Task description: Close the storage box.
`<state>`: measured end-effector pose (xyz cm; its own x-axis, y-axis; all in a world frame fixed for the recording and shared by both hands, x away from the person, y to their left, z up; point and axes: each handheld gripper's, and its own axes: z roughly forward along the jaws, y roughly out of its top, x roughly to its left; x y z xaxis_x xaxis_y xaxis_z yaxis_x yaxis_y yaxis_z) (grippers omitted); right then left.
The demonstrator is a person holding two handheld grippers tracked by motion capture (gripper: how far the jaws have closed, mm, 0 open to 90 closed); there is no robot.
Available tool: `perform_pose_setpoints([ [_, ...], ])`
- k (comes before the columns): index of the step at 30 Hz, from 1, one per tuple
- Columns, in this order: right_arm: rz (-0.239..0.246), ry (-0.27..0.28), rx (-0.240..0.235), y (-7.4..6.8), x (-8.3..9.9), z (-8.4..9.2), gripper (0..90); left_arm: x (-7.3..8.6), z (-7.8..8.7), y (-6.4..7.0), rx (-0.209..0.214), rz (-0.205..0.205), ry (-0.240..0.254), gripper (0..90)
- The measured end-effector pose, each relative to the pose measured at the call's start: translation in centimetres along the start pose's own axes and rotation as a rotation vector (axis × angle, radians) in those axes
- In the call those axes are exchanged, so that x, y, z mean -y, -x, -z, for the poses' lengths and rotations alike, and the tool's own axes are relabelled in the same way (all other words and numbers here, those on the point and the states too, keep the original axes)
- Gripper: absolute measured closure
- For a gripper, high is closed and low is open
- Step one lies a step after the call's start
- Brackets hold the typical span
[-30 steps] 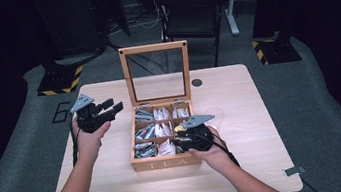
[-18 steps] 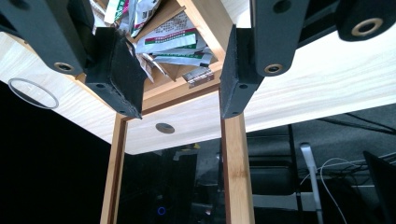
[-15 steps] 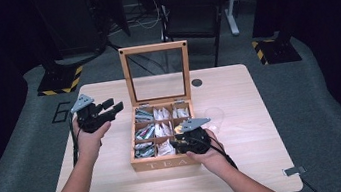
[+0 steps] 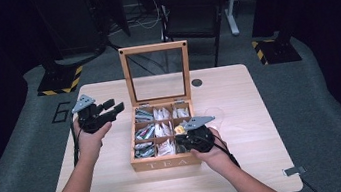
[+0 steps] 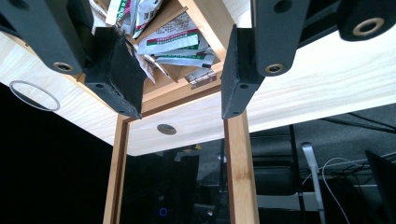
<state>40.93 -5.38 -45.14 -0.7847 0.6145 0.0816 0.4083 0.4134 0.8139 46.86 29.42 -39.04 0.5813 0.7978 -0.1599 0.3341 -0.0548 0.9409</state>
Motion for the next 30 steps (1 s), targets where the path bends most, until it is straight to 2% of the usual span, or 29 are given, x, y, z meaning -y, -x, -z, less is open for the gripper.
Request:
perform_pose_setpoints([
  [7,-0.007,0.016,0.008,0.7,-0.1,1.1,89.7,0.0,0.0,0.1,0.001,0.0,-0.001,49.2],
  [18,-0.01,0.016,0.01,1.4,0.3,2.4,90.0,0.0,-0.1,0.1,0.003,-0.001,-0.006,49.1],
  [25,0.006,0.001,0.003,1.6,0.7,3.1,90.0,0.0,-0.2,0.1,0.001,-0.002,-0.003,48.9],
  [30,-0.004,0.025,-0.01,1.8,0.4,3.6,90.0,0.0,-0.3,0.3,0.0,-0.002,-0.004,48.8],
])
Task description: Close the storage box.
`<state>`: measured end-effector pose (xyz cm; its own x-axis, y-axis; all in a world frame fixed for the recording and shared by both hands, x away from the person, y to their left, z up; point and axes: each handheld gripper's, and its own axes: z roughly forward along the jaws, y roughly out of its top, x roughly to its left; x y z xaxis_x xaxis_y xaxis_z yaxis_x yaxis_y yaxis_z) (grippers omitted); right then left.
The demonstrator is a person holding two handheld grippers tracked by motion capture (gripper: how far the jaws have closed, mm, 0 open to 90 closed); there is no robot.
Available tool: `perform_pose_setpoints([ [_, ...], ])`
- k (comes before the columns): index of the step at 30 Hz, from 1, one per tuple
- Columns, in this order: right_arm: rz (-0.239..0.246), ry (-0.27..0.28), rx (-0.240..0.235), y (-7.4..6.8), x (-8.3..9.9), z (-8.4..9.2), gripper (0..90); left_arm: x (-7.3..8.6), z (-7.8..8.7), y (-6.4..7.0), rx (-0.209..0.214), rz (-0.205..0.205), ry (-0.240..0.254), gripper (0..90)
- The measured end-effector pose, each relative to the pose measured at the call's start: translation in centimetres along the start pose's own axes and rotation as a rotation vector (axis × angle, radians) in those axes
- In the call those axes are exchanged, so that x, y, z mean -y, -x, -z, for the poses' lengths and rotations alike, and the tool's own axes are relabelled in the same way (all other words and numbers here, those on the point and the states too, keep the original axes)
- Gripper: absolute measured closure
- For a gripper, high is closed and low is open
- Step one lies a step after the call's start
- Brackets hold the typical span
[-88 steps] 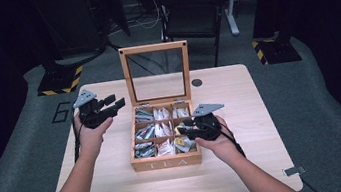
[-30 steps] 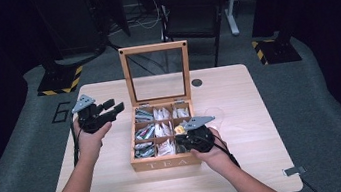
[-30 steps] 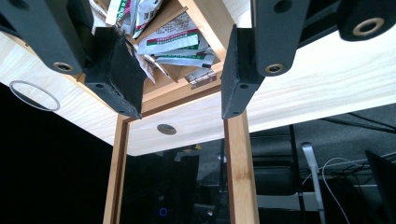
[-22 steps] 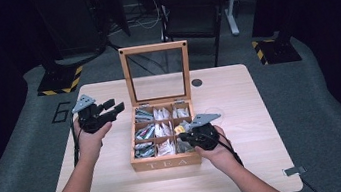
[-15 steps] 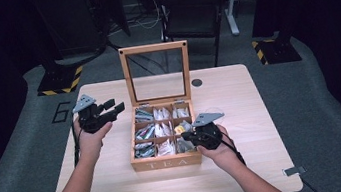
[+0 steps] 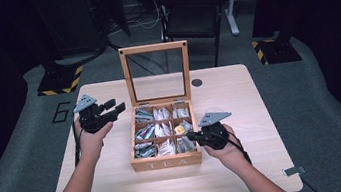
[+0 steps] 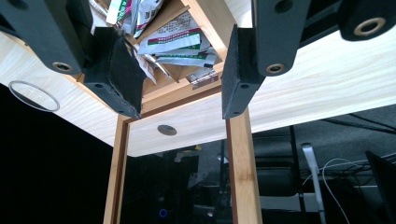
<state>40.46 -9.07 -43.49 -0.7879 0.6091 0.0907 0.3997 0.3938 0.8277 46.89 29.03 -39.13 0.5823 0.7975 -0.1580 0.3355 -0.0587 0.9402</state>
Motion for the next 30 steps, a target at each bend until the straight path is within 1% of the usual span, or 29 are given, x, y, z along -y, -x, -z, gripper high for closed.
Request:
perform_pose_setpoints([
  [5,0.021,0.011,0.004,0.0,-0.4,0.4,90.0,0.0,0.0,0.0,0.001,0.002,0.002,48.8],
  [7,0.014,0.016,0.008,0.1,-0.3,0.7,90.0,0.0,0.0,-0.1,0.0,0.001,0.001,48.8],
  [10,-0.005,0.028,-0.001,0.3,-0.4,0.9,90.0,0.0,0.0,-0.1,-0.001,0.001,0.0,48.8],
  [12,-0.01,0.037,-0.001,0.3,-0.6,0.9,90.0,0.0,0.1,-0.1,-0.002,0.004,0.003,48.8],
  [15,0.0,0.05,0.0,0.2,-1.0,0.8,90.0,-0.1,0.1,-0.1,-0.003,0.005,0.005,48.7],
  [17,-0.002,0.055,-0.002,0.2,-1.2,0.8,90.0,-0.1,0.2,-0.1,-0.007,0.004,0.005,48.8],
  [20,0.005,0.058,0.0,0.1,-1.6,0.6,90.0,-0.1,0.2,-0.2,-0.006,0.003,0.007,48.7],
  [23,0.01,0.062,-0.004,0.1,-2.1,0.5,90.0,-0.1,0.3,-0.2,-0.007,0.011,0.009,48.6],
  [28,0.019,0.066,-0.009,0.0,-2.9,0.5,90.0,-0.2,0.4,-0.3,-0.006,0.007,0.013,48.5],
  [30,0.015,0.07,-0.009,0.0,-3.1,0.5,90.0,-0.2,0.5,-0.3,-0.007,0.013,0.015,48.6],
])
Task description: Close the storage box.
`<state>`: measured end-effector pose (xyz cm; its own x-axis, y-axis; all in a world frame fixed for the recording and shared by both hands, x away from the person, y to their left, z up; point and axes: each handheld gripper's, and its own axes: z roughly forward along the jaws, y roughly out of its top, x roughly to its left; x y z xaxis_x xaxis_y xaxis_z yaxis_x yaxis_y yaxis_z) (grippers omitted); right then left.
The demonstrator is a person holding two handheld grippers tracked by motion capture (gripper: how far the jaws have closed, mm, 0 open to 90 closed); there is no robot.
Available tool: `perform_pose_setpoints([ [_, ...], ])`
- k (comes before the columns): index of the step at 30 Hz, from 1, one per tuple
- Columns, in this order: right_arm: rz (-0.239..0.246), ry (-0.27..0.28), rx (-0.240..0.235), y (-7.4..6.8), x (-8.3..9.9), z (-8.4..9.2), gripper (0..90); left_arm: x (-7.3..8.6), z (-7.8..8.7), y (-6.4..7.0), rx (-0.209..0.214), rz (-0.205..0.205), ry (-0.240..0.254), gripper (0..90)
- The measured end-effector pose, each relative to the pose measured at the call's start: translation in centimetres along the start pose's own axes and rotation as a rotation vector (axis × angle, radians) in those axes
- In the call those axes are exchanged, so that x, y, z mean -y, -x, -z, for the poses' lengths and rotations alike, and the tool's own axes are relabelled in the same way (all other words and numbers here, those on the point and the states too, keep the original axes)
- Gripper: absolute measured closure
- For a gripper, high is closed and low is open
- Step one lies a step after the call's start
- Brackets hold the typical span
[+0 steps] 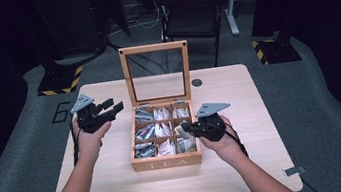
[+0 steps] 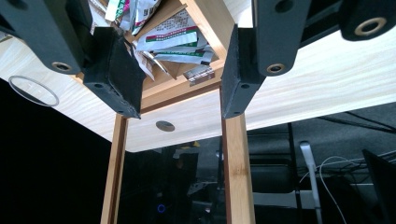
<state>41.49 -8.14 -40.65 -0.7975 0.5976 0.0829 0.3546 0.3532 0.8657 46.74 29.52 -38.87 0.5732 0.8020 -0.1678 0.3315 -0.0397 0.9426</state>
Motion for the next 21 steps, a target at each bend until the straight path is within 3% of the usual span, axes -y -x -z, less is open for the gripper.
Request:
perform_pose_setpoints([
  [7,0.01,0.006,-0.016,0.2,-0.6,-0.1,90.0,0.0,0.0,0.0,0.002,0.0,0.0,48.0],
  [9,-0.005,0.005,-0.004,0.2,-0.8,-0.2,90.0,0.0,0.0,0.0,0.002,-0.001,-0.002,48.0],
  [21,0.014,0.008,0.0,0.5,-1.8,-0.1,90.0,0.0,0.0,0.0,0.0,-0.005,-0.006,47.9],
])
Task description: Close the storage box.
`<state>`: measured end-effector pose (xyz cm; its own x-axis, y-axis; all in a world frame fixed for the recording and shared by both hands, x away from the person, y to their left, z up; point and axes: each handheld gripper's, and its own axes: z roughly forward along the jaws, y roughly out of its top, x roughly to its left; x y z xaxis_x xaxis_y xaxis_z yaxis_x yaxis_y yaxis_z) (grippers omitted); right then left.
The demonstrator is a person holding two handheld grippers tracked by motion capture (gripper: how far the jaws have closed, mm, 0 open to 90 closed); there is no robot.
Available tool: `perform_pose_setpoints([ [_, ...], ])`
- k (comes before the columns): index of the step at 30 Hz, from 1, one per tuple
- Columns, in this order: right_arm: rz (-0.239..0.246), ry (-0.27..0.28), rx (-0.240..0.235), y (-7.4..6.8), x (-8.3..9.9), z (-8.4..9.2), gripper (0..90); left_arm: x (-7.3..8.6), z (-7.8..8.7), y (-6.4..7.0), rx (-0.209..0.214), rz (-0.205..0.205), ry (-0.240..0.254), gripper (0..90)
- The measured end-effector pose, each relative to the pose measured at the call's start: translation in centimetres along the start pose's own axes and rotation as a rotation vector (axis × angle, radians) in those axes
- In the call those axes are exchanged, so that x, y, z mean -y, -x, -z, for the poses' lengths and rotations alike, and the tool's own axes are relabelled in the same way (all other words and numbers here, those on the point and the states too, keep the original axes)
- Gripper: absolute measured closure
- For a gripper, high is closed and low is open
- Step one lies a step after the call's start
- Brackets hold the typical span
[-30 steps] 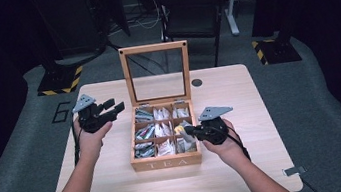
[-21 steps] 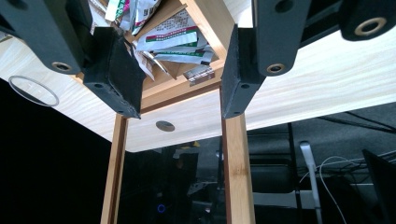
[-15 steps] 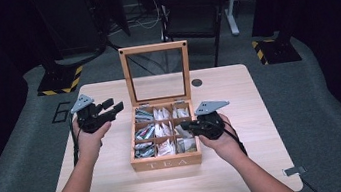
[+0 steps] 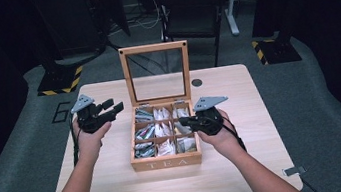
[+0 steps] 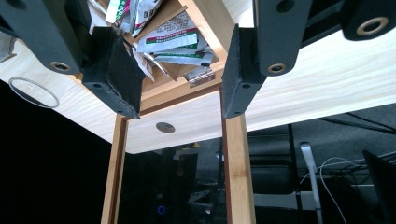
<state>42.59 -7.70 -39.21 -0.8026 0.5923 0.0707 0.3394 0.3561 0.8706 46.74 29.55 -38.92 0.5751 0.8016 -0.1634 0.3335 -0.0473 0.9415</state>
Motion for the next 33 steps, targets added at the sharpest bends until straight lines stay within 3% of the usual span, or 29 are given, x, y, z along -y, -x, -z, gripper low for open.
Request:
perform_pose_setpoints([
  [9,-0.001,0.008,0.017,0.7,-0.7,0.4,90.0,0.1,-0.1,0.0,-0.001,0.002,-0.004,47.9],
  [15,-0.01,0.032,0.049,1.6,-1.3,1.1,90.0,0.0,0.0,0.0,0.001,0.005,-0.006,47.7],
  [33,-0.028,0.031,0.123,3.9,-1.7,2.9,90.0,0.1,0.1,-0.1,-0.005,0.007,-0.008,47.7],
])
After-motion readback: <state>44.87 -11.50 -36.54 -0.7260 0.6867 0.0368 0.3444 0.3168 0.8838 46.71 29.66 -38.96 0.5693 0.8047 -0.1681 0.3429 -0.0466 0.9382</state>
